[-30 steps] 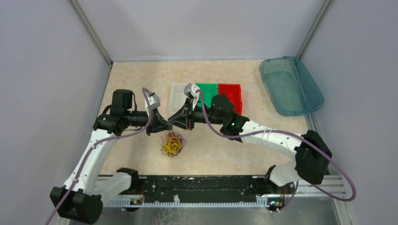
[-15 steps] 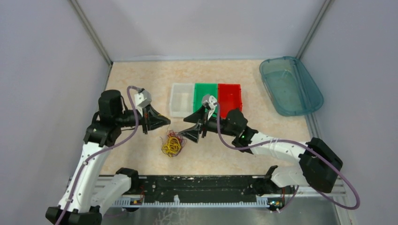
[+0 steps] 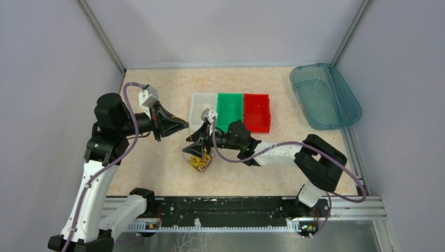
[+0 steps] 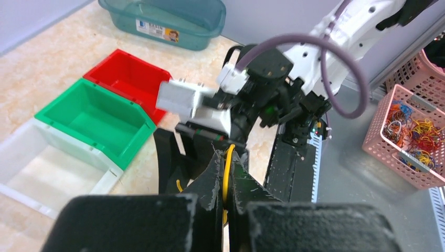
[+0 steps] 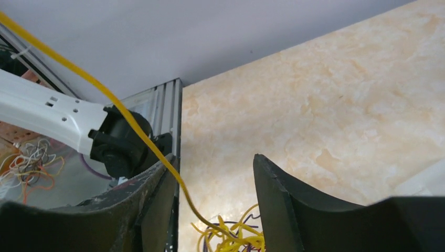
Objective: Untangle the cables
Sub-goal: Untie the cable.
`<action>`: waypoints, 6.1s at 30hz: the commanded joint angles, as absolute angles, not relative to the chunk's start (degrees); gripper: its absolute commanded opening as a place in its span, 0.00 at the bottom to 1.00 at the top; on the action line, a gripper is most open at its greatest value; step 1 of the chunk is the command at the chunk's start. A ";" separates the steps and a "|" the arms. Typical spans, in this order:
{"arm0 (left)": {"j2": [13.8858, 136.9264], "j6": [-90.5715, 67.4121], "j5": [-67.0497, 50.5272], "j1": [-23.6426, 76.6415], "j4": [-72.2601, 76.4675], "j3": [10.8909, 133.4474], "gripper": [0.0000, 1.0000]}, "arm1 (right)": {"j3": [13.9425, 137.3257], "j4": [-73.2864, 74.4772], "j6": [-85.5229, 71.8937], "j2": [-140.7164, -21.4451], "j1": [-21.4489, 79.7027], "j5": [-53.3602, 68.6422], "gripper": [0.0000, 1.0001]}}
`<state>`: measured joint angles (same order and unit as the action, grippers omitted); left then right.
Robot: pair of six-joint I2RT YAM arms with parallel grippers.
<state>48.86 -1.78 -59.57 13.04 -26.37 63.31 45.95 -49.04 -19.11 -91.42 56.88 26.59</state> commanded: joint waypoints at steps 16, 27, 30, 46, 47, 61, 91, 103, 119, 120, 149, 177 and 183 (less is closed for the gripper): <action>50.40 -7.83 -46.11 13.18 -15.86 78.96 0.00 | 33.63 -70.01 -25.79 -101.60 58.27 21.59 0.43; 51.86 -4.58 -29.25 13.12 -3.91 88.86 0.00 | 27.17 -77.51 -27.30 -105.28 58.32 17.75 0.49; 52.49 -2.46 -24.35 13.13 -0.50 91.38 0.00 | 26.42 -77.81 -27.20 -105.50 58.27 17.04 0.52; 59.56 5.94 -14.05 13.10 8.22 108.21 0.00 | 19.10 -82.16 -26.82 -105.96 58.27 12.78 0.50; 59.85 6.20 -14.34 13.10 8.10 109.07 0.00 | 18.88 -82.48 -26.95 -105.77 58.27 12.40 0.51; 55.24 -1.40 -29.91 13.10 -4.13 99.55 0.00 | 33.62 -48.78 -15.88 -72.06 58.28 13.41 0.84; 49.18 14.94 -15.48 13.10 -3.52 90.00 0.00 | 38.99 -42.87 -12.45 -84.76 52.67 15.54 0.89; 45.93 9.77 -23.81 13.10 -3.88 86.94 0.00 | 49.62 -30.41 -2.17 -100.07 51.66 12.27 0.75; 47.09 8.99 -23.53 13.10 -0.54 89.04 0.00 | 27.97 -39.12 -12.46 -87.63 54.97 8.64 0.36; 47.17 8.86 -23.63 13.10 -0.53 89.15 0.00 | 26.48 -39.27 -13.23 -85.73 55.10 8.22 0.36; 47.59 -2.60 -38.53 13.10 -4.24 86.10 0.00 | 60.99 -32.34 -13.22 -74.05 55.62 27.09 0.93; 49.34 -6.48 -39.46 13.10 -5.08 89.99 0.00 | 61.70 -47.82 -20.35 -89.49 59.82 26.95 0.76; 49.99 -6.61 -39.46 13.10 -4.61 91.57 0.00 | 58.57 -49.75 -21.95 -90.30 59.80 26.96 0.57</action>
<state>49.43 -5.48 -39.05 13.10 -5.23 89.25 59.99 -44.64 -20.73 -89.27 59.27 27.53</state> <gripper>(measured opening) 0.012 0.639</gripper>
